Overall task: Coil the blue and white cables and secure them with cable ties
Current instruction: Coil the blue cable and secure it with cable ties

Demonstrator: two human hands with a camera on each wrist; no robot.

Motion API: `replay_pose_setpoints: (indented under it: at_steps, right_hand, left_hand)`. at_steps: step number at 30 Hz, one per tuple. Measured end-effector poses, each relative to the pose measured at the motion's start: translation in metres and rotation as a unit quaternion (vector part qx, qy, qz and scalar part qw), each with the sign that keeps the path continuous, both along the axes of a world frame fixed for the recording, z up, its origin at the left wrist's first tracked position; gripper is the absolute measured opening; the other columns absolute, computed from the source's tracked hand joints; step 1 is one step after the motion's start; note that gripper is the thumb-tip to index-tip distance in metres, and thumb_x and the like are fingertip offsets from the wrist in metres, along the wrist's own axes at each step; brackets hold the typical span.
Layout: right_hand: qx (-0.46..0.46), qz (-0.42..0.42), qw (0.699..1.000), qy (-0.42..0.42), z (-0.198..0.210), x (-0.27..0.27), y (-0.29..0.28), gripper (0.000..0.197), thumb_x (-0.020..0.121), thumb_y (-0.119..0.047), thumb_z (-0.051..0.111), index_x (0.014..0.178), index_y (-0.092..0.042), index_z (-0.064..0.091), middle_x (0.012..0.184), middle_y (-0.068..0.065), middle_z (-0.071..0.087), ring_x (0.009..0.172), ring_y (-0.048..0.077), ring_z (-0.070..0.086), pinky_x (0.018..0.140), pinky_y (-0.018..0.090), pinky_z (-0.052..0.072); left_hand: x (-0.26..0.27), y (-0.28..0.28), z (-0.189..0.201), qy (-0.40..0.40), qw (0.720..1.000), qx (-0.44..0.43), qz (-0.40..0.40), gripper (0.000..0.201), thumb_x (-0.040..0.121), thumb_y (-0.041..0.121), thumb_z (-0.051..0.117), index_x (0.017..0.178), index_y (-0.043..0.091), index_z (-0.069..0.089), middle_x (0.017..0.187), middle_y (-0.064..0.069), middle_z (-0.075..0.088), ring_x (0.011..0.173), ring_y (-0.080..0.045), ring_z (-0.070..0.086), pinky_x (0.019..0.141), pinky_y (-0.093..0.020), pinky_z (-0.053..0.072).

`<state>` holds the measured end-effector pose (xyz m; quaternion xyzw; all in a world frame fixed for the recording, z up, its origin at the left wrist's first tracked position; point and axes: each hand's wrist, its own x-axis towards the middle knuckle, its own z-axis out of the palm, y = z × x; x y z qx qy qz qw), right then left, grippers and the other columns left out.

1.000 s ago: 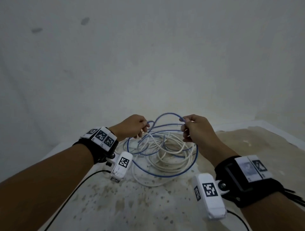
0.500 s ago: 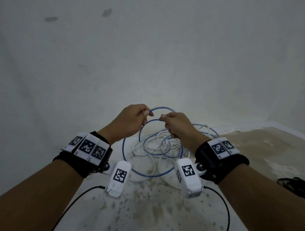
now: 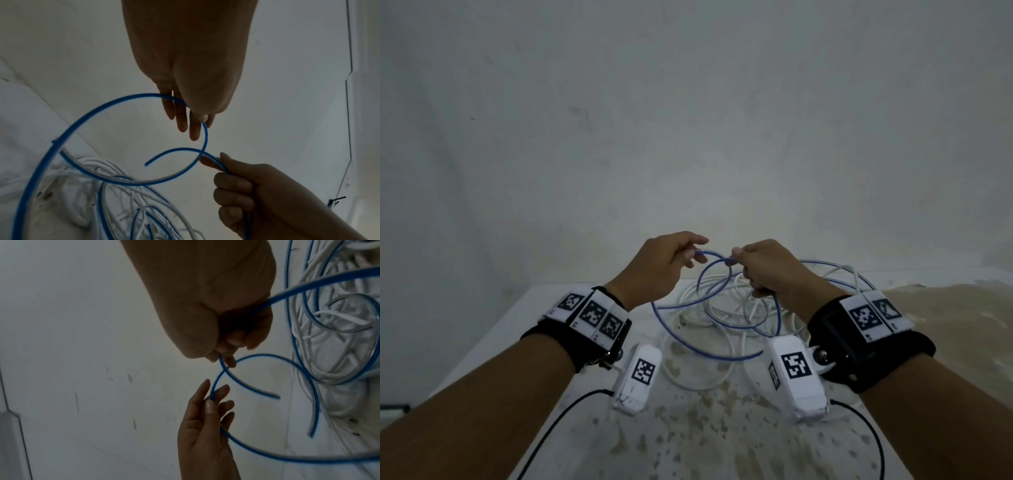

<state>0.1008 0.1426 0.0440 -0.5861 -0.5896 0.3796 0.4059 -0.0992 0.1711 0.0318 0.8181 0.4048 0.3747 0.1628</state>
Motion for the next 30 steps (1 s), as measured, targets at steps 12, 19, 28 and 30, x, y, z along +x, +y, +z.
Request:
replay_pose_setpoints:
  at_steps: [12,19,28,30]
  right_hand:
    - [0.040,-0.022,0.998,-0.052,-0.009,0.039,0.011,0.032,0.095,-0.031,0.062,0.097,0.001,0.068,0.067,0.007,0.054,0.041,0.012,0.036,0.036,0.017,0.027]
    - [0.016,-0.028,0.993,-0.117,-0.002,0.082,0.001,0.028,0.100,-0.017,0.050,0.096,0.009,0.060,0.078,0.022,0.049,0.056,0.027,0.043,0.054,0.033,0.032]
    - [0.039,-0.110,0.926,0.358,0.020,0.099,-0.034,0.026,0.103,-0.008,0.034,0.093,-0.008,0.058,0.064,0.004,0.045,0.047,0.013,0.029,0.041,0.022,0.025]
    - [0.038,-0.098,0.911,0.399,0.021,0.099,-0.042,0.026,0.103,-0.007,0.032,0.094,-0.009,0.056,0.059,0.001,0.037,0.046,0.013,0.024,0.044,0.025,0.022]
  left_hand:
    - [0.051,0.008,0.008,-0.024,0.999,0.022,0.044,0.024,0.098,0.007,0.051,0.120,0.013,0.061,0.103,0.001,0.071,0.092,-0.012,0.066,0.089,-0.027,0.052]
    - [0.071,-0.027,0.004,0.127,0.977,-0.041,0.166,0.031,0.097,0.031,0.056,0.089,0.003,0.066,0.084,-0.009,0.068,0.074,-0.019,0.059,0.065,-0.024,0.044]
    - [0.131,-0.092,-0.007,-0.109,0.806,-0.581,-0.004,0.075,0.096,0.064,0.034,0.127,-0.003,0.048,0.120,-0.021,0.066,0.078,-0.026,0.071,0.056,-0.028,0.057]
    - [0.140,-0.084,-0.001,-0.337,0.730,-0.594,0.033,0.055,0.102,0.043,0.043,0.138,0.001,0.039,0.134,-0.029,0.052,0.074,-0.033,0.070,0.051,-0.033,0.058]
